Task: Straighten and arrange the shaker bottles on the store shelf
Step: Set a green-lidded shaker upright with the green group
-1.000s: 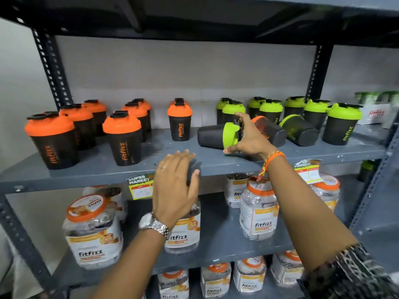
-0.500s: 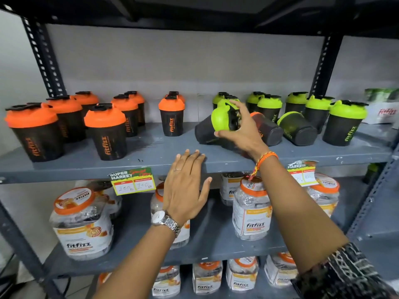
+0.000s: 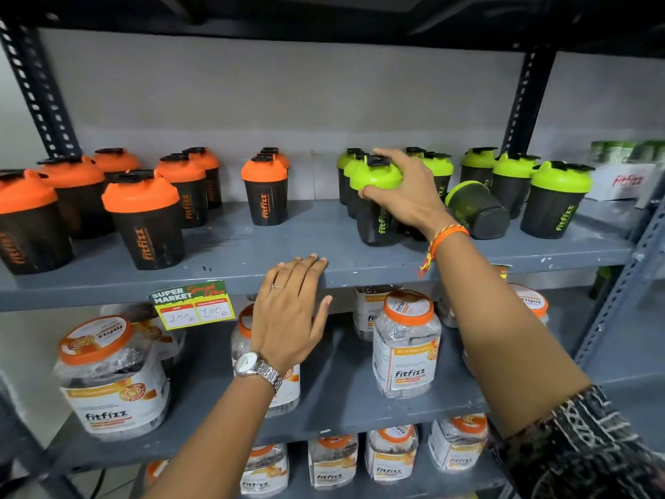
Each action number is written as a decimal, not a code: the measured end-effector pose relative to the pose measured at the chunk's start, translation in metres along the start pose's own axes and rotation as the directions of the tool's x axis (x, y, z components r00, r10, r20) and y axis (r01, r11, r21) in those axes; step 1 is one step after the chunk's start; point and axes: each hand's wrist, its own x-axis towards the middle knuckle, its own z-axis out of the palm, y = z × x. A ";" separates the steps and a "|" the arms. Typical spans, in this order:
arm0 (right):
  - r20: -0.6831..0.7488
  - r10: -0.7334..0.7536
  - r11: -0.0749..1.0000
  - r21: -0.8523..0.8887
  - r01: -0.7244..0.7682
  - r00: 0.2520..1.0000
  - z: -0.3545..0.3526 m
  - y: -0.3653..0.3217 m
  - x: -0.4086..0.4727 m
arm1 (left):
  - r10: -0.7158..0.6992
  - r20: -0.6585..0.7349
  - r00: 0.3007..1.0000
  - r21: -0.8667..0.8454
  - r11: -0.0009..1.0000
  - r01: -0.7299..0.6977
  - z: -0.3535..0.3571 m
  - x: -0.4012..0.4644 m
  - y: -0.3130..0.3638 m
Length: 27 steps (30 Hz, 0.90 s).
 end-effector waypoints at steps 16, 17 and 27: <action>-0.043 0.188 0.974 0.139 -0.181 0.981 -0.057 0.021 0.005 | -0.035 -0.029 0.999 -0.021 0.999 0.034 0.002 -0.002 0.003; -0.066 0.214 0.974 0.094 -0.208 0.975 -0.065 0.026 0.009 | -0.038 -0.033 0.999 -0.026 0.999 0.037 0.002 -0.001 0.004; 0.215 0.418 0.850 -0.435 -0.296 0.883 -0.041 0.042 0.013 | -0.082 0.006 0.997 -0.035 0.996 0.082 -0.002 0.000 0.012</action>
